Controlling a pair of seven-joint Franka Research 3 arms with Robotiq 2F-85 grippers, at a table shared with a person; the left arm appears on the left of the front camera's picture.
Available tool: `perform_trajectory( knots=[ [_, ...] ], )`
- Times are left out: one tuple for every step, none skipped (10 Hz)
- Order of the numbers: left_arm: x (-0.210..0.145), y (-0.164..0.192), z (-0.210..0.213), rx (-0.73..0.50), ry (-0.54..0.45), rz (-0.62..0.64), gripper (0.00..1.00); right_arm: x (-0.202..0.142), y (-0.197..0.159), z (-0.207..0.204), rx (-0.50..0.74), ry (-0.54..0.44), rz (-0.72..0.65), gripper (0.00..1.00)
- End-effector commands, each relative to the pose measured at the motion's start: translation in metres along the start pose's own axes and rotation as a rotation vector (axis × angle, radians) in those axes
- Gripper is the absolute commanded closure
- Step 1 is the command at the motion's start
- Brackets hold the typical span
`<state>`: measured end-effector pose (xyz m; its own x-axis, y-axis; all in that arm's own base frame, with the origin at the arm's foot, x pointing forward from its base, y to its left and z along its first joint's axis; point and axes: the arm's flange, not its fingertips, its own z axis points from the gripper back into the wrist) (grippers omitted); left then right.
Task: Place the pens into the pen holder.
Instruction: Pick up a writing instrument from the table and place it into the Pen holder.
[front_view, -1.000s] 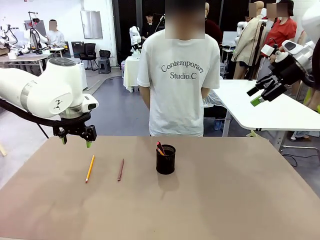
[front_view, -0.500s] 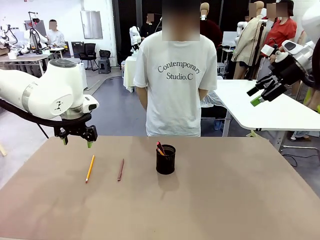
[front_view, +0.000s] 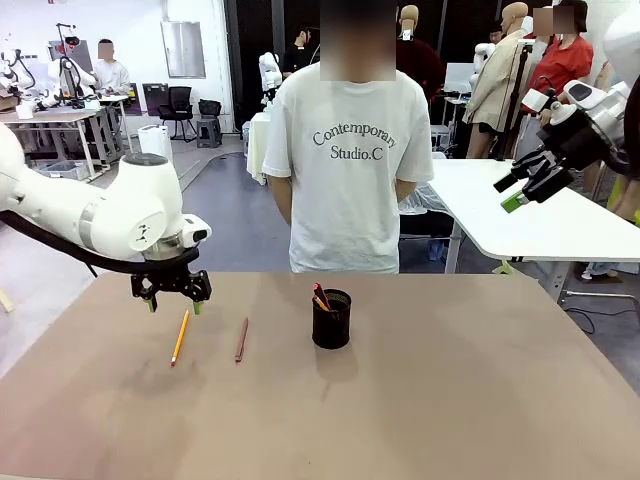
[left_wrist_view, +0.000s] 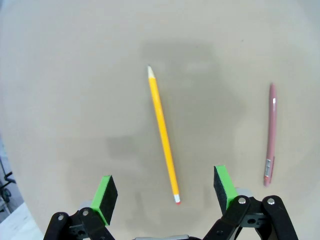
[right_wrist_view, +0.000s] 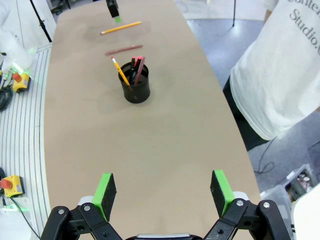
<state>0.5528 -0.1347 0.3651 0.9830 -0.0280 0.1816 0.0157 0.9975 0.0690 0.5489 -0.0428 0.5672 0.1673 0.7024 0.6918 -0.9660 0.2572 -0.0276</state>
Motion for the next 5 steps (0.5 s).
perform_trajectory(
  knots=[
    [0.01, -0.001, -0.01, -0.03, 0.036, -0.013, 0.0, 0.001, 0.001, 0.002, 0.003, 0.008, 0.002, 0.0],
    [0.012, 0.0, -0.02, -0.051, 0.038, -0.003, 0.0, 0.001, 0.001, 0.002, 0.003, 0.008, 0.002, 0.0],
    [0.017, 0.002, -0.028, -0.058, 0.041, 0.009, 0.0, 0.001, 0.001, 0.002, 0.003, 0.008, 0.002, 0.0],
    [0.019, 0.007, -0.035, -0.073, 0.047, 0.038, 0.0, 0.001, 0.001, 0.002, 0.003, 0.008, 0.002, 0.0],
    [0.023, 0.011, -0.041, -0.087, 0.058, 0.052, 0.0, 0.001, 0.001, 0.002, 0.003, 0.008, 0.002, 0.0]
  ],
)
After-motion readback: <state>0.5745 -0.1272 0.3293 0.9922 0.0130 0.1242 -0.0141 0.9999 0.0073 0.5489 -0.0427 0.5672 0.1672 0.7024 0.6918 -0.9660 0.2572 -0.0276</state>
